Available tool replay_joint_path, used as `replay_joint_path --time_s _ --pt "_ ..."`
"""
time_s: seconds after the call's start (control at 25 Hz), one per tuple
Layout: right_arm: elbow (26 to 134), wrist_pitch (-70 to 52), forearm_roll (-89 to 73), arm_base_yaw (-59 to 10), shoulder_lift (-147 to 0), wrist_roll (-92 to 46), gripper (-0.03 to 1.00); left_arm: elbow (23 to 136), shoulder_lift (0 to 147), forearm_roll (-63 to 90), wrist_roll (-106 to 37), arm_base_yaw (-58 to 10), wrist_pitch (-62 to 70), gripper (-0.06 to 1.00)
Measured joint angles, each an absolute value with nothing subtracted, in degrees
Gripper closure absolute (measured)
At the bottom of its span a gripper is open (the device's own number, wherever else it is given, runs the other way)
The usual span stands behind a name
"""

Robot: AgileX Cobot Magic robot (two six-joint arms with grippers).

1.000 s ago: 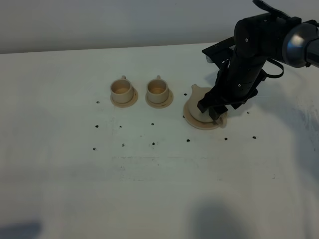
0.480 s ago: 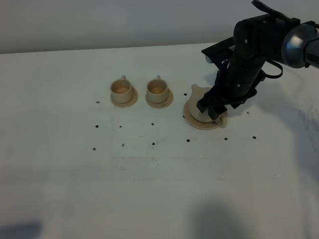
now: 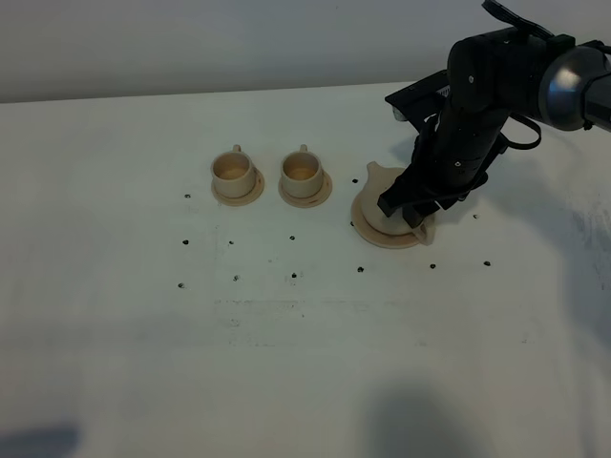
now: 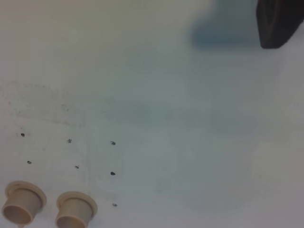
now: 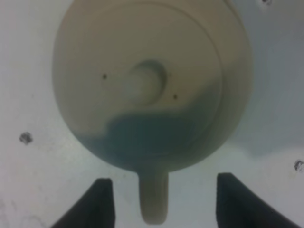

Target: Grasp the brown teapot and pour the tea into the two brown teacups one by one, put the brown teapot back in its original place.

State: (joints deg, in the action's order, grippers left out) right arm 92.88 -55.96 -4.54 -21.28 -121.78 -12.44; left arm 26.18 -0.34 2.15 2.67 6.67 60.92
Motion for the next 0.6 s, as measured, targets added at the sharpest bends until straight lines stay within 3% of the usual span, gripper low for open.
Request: replay_joint_path --time_s 0.48,0.6 --pt "92.88 -55.99 -4.11 -21.28 -122.65 -12.74 0.51 26.18 -0.34 2.15 2.67 6.67 60.92 0.63" --pt "92.88 -55.8 -3.94 -21.28 -122.7 -14.03 0.58 26.18 -0.34 2.15 2.67 6.67 60.92 0.63"
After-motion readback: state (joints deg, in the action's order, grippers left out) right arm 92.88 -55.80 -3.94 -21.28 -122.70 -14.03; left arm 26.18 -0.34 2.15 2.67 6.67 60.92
